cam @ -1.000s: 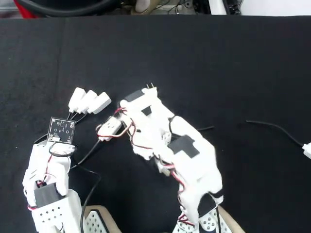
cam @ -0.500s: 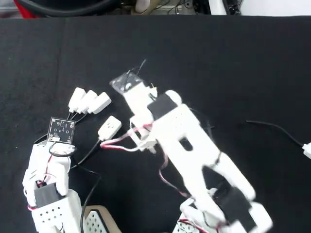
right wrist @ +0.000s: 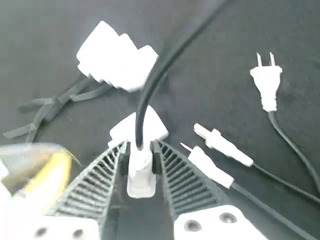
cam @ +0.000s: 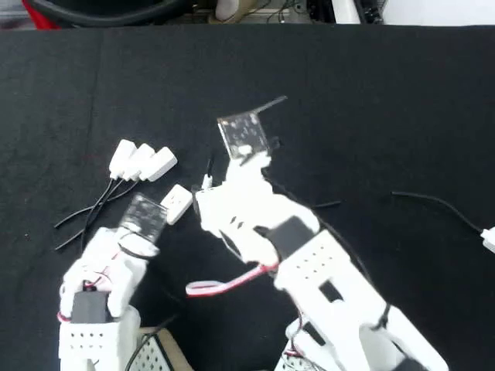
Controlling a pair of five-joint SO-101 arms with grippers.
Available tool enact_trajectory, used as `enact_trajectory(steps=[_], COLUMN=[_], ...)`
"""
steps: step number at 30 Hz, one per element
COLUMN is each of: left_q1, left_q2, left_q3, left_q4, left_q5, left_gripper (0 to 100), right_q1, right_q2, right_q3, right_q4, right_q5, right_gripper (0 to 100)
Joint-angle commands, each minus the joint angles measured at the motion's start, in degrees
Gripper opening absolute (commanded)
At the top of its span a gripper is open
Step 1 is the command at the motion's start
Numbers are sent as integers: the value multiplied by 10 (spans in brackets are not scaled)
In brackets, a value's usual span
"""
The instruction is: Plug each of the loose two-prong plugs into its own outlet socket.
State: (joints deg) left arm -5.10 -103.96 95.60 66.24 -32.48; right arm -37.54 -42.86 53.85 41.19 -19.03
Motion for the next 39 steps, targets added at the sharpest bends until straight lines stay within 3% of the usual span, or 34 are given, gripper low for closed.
enact_trajectory(steps=[1, 4, 12, 20, 24, 29, 33, 39], left_q1=[65, 90, 175, 288, 286, 246, 205, 193], left_q2=[-1, -7, -8, -8, -8, -8, -8, -8], left_q3=[-36, -51, -113, -118, -117, -118, -117, -117], left_q4=[6, -6, -64, -120, -129, -175, -197, -193], left_q5=[-2, 11, 170, 175, 156, 160, 208, 212], left_gripper=[30, 29, 33, 46, 108, 109, 109, 109], right_q1=[-9, -5, -4, -10, -41, -93, -126, -133], right_q2=[-98, -171, -378, -441, -441, -441, -441, -441], right_q3=[74, 122, 227, 268, 265, 249, 232, 218], right_q4=[-98, -107, -111, -110, -86, -25, 24, 49], right_q5=[-48, -51, -101, -105, -100, -91, -70, -69], right_gripper=[11, 11, 11, 11, 11, 11, 11, 11])
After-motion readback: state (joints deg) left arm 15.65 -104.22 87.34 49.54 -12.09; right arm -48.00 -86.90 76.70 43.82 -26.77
